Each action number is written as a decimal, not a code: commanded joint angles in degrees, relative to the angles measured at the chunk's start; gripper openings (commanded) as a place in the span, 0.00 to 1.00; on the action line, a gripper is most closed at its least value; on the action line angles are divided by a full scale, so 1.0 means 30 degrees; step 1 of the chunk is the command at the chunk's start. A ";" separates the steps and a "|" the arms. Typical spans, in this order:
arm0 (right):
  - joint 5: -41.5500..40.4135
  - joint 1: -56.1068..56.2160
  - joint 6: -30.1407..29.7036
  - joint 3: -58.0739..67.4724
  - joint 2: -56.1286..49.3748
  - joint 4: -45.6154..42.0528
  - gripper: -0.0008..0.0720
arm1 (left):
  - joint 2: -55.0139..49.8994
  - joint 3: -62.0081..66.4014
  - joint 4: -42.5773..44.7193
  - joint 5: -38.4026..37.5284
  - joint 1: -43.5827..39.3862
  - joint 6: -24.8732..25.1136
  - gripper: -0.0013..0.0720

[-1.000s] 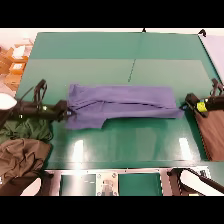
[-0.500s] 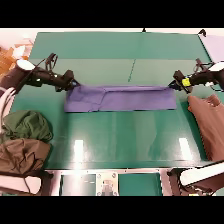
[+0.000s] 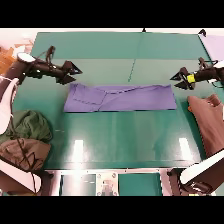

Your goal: Fold the shirts.

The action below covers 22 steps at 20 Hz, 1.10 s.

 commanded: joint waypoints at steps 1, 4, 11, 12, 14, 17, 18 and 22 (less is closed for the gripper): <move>0.2616 -0.1311 -0.2849 -0.0437 -0.0364 -0.0044 0.70 | -0.0051 0.1100 -0.0109 -0.2572 0.0714 -0.0044 0.91; 0.2681 -0.1333 -0.4175 -0.1209 -0.1129 0.0029 0.70 | -0.0051 0.1100 -0.0131 -0.2543 0.0415 0.0015 0.16; 0.2965 0.0175 -0.5683 -0.1209 -0.2455 0.1399 0.41 | -0.0036 0.1100 -0.0182 -0.1668 -0.1137 0.0015 0.07; 0.3133 0.0350 -0.5734 -0.1180 -0.2448 0.1472 0.10 | -0.0036 0.1100 -0.0168 -0.1209 -0.1603 0.0029 0.04; 0.4073 0.0437 -0.5727 -0.0750 -0.2448 0.1676 0.03 | -0.0036 0.1100 -0.0109 0.0036 -0.2725 0.0160 0.05; 0.6987 0.0415 -0.5632 0.1086 -0.2193 0.1676 0.03 | -0.0066 0.1078 0.0466 0.2994 -0.5100 0.0175 0.05; 0.7715 0.0430 -0.5406 0.1741 -0.1800 0.1690 0.03 | -0.0124 0.1078 0.0911 0.4255 -0.6186 0.0168 0.05; 0.8932 0.0459 -0.4634 0.3679 0.0437 0.4590 0.03 | -0.1275 0.1086 0.2084 0.8495 -1.0586 0.0168 0.05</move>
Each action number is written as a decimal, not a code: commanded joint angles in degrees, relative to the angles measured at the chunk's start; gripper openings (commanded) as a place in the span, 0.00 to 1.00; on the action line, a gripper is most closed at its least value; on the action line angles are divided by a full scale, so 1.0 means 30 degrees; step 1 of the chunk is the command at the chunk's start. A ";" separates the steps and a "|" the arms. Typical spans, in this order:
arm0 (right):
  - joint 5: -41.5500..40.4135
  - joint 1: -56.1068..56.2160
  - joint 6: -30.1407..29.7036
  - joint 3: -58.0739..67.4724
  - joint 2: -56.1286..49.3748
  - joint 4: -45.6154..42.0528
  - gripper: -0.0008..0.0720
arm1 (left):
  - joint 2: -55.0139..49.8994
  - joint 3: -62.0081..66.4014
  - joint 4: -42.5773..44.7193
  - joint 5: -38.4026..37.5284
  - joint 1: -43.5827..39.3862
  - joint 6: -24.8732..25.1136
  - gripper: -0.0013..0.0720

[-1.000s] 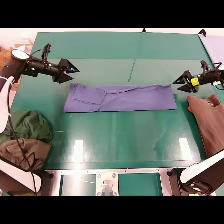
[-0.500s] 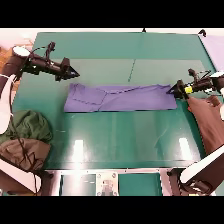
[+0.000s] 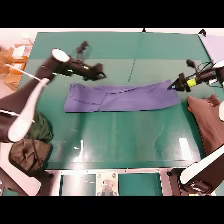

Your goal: Fold the shirts.

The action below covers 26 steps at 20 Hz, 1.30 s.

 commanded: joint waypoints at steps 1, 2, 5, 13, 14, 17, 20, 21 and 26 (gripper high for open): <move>0.1596 0.0095 0.0444 0.1384 0.1967 0.3045 0.03 | -0.1158 0.0007 0.0911 0.4102 -0.3504 -0.0015 0.05; 0.1596 0.0204 0.0444 0.1392 0.2710 0.3818 0.03 | -0.1749 0.0007 0.0852 0.4809 -0.4269 -0.0036 0.05; 0.1785 0.0831 0.0364 0.1392 0.4575 0.4998 0.03 | -0.3315 0.0022 -0.0976 0.6375 -0.5668 -0.0219 0.05; 0.1785 0.1960 0.0415 0.1421 0.6171 0.5574 0.03 | -0.4918 0.1173 -0.3213 0.7038 -0.6594 -0.0146 0.05; 0.1785 0.1953 0.0444 0.1421 0.6171 0.5588 0.03 | -0.4860 0.1413 -0.2951 0.6360 -0.6375 -0.0153 0.05; 0.1785 0.1960 0.0933 0.1421 0.6193 0.5690 0.03 | -0.4430 0.2827 -0.1989 0.1173 -0.4313 -0.0182 0.05; 0.1596 0.2863 0.1683 0.1406 0.6193 0.5843 0.03 | -0.3016 0.4677 0.2987 -0.5406 -0.1078 -0.2426 0.05; 0.1370 0.3512 0.1945 0.1399 0.6193 0.5843 0.03 | -0.2200 0.5049 0.6047 -0.7373 -0.0117 -0.3446 0.05; -0.3198 0.9857 0.2455 0.0539 0.5989 0.5719 0.03 | 0.1421 0.5129 1.7544 -1.3814 0.2936 -0.4167 0.05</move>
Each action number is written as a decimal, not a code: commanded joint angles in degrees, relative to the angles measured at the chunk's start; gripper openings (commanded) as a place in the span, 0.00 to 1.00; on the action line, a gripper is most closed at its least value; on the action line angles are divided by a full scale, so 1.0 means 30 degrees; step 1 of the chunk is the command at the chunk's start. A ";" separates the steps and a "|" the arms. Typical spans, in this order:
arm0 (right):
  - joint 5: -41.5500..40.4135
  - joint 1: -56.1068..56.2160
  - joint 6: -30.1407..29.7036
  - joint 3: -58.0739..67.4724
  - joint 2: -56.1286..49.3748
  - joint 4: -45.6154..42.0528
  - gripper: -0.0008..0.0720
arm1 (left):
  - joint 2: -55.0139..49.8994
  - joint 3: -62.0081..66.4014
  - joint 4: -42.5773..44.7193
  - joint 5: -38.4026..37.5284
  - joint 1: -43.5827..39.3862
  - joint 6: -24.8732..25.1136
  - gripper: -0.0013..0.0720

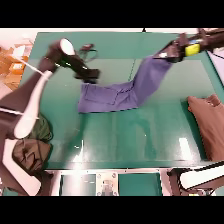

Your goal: Fold the shirts.

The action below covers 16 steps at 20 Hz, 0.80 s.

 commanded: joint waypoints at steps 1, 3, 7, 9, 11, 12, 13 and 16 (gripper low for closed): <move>-0.4554 0.4707 0.0372 -0.0743 -0.0372 -0.0423 0.03 | 0.2164 0.0291 0.7461 -0.4998 0.2098 -0.0641 0.05; -0.8502 0.7868 0.0372 -0.1122 -0.1530 -0.1275 0.03 | 0.2674 0.0313 0.7504 -0.5217 0.2776 -0.0546 0.05; -1.6072 1.2874 0.0306 -0.1122 -0.5748 -0.1392 0.19 | 0.2783 0.0270 0.7417 -0.5297 0.2980 0.0466 0.05; -1.7813 1.4302 0.0321 -0.1122 -0.7788 -0.1384 0.72 | 0.2783 0.0270 0.7410 -0.5304 0.2980 0.0940 0.05; -1.6655 1.3770 0.0452 -0.1122 -0.8211 -0.1617 0.71 | 0.2790 0.0270 0.7424 -0.5566 0.2980 0.1479 0.05; -1.5569 1.2837 0.0656 -0.1064 -0.8021 -0.1683 0.70 | 0.2783 0.0270 0.7417 -0.5617 0.2980 0.1501 0.05; -1.4134 1.1468 0.0758 -0.0933 -0.7694 -0.1676 0.67 | 0.2790 0.0270 0.7410 -0.5595 0.2980 0.1501 0.05; -0.9639 0.6819 0.0889 -0.0889 -0.6346 -0.1727 0.59 | 0.2790 0.0270 0.7410 -0.5515 0.2980 0.1552 0.05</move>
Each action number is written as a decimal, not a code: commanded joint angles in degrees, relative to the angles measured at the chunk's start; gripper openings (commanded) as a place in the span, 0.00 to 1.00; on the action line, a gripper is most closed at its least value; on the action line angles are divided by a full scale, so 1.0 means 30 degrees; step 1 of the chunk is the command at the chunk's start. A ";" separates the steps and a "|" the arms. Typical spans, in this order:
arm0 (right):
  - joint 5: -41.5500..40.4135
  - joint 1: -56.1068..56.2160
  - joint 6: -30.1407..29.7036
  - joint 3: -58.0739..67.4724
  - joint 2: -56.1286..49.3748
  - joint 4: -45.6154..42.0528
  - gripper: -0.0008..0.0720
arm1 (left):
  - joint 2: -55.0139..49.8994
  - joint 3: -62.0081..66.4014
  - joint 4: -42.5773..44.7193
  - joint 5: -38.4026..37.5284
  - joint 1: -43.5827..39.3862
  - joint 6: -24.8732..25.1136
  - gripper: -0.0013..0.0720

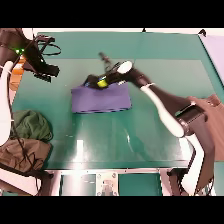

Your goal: Fold the shirts.

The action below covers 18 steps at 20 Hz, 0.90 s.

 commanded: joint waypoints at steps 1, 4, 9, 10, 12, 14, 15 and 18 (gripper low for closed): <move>0.5158 -0.4692 0.0401 0.0058 0.1035 -0.0306 0.59 | 0.0015 0.0022 0.0138 -0.0066 0.0044 0.0350 0.05; 0.7679 -0.8196 0.1188 -0.0386 0.1880 -0.2433 0.61 | 0.0015 0.0022 0.0138 0.0240 0.0044 0.0342 0.05; 0.5778 -0.8794 0.0816 -0.5501 0.1923 -0.3213 0.80 | 0.0015 0.0022 0.0117 0.0401 0.0044 0.0007 0.05; 0.4838 -0.8247 0.0503 -0.6470 0.1843 -0.2958 0.80 | 0.0015 0.0022 0.0109 0.0546 0.0044 -0.0029 0.05; 0.3300 -0.6900 -0.0211 -0.7344 0.1464 -0.1894 0.80 | 0.0022 0.0022 0.0058 0.0721 0.0044 -0.0058 0.05; 0.2237 -0.5676 -0.0284 -0.7315 0.1217 -0.0889 0.79 | 0.0015 0.0022 0.0022 0.0721 0.0044 -0.0182 0.05; 0.1625 -0.5115 -0.0372 -0.7213 0.1217 -0.0539 0.79 | 0.0015 0.0022 -0.0022 0.0707 0.0044 -0.0306 0.05; 0.1625 -0.4262 -0.0401 -0.6135 0.1275 -0.0131 0.03 | 0.0015 0.0022 -0.0022 0.0699 0.0044 -0.0379 0.05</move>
